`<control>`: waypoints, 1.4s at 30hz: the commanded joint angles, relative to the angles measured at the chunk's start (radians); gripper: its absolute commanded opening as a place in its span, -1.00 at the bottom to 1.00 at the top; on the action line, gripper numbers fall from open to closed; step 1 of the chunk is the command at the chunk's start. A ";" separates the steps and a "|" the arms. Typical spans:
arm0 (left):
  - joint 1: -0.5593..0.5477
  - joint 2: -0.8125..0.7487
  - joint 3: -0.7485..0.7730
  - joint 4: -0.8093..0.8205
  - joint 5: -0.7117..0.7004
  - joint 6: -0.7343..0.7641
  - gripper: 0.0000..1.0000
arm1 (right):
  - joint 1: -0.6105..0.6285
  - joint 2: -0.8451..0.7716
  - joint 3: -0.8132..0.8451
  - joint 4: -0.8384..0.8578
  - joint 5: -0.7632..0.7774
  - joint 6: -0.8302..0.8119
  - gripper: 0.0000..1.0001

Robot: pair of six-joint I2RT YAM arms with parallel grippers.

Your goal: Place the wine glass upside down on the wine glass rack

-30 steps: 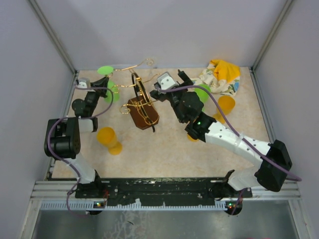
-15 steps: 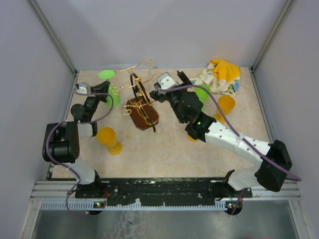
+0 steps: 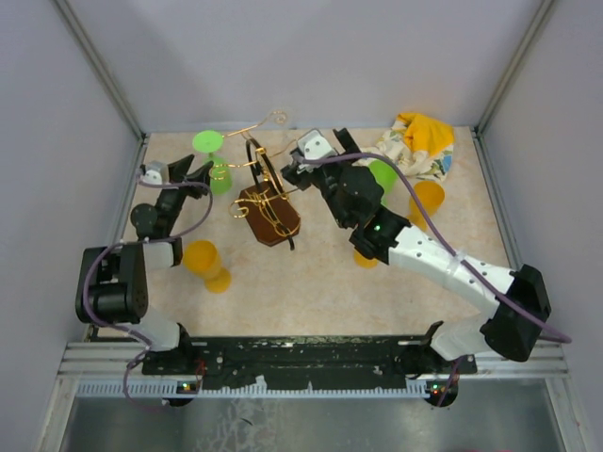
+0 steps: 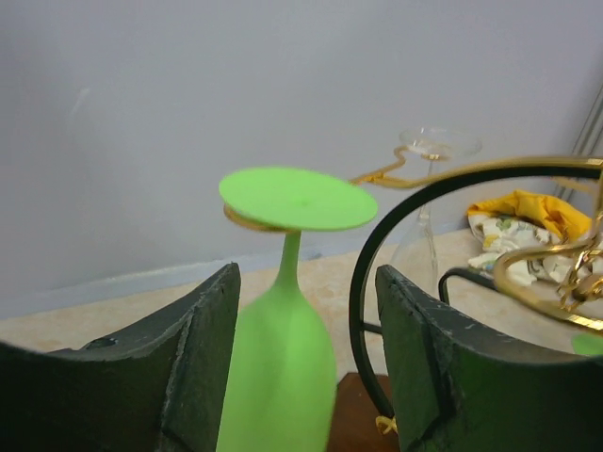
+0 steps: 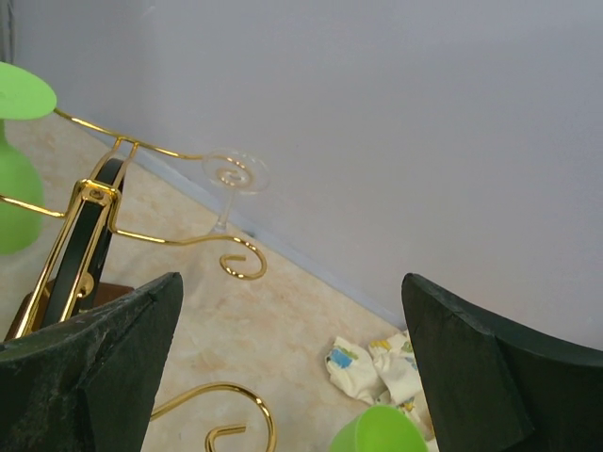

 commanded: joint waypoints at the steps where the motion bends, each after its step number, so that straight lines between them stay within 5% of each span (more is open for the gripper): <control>1: 0.000 -0.143 -0.026 -0.077 -0.050 0.048 0.31 | -0.006 -0.003 0.091 -0.045 0.007 0.054 0.99; 10: 0.000 -0.427 -0.012 -0.481 -0.162 0.104 0.38 | -0.071 0.042 0.295 -0.320 0.069 0.218 0.99; 17: 0.000 -0.551 0.209 -0.931 -0.218 0.097 0.39 | -0.352 0.113 0.512 -0.695 -0.036 0.492 0.99; 24: -0.002 -0.482 0.472 -1.246 -0.112 -0.028 0.28 | -0.586 0.192 0.569 -0.970 -0.183 0.608 0.95; 30: -0.009 -0.474 0.551 -1.343 -0.068 -0.086 0.26 | -0.647 0.205 0.481 -0.977 -0.223 0.601 0.84; 42: -0.058 -0.496 0.605 -1.433 -0.072 -0.063 0.26 | -0.682 0.298 0.406 -0.916 -0.291 0.579 0.17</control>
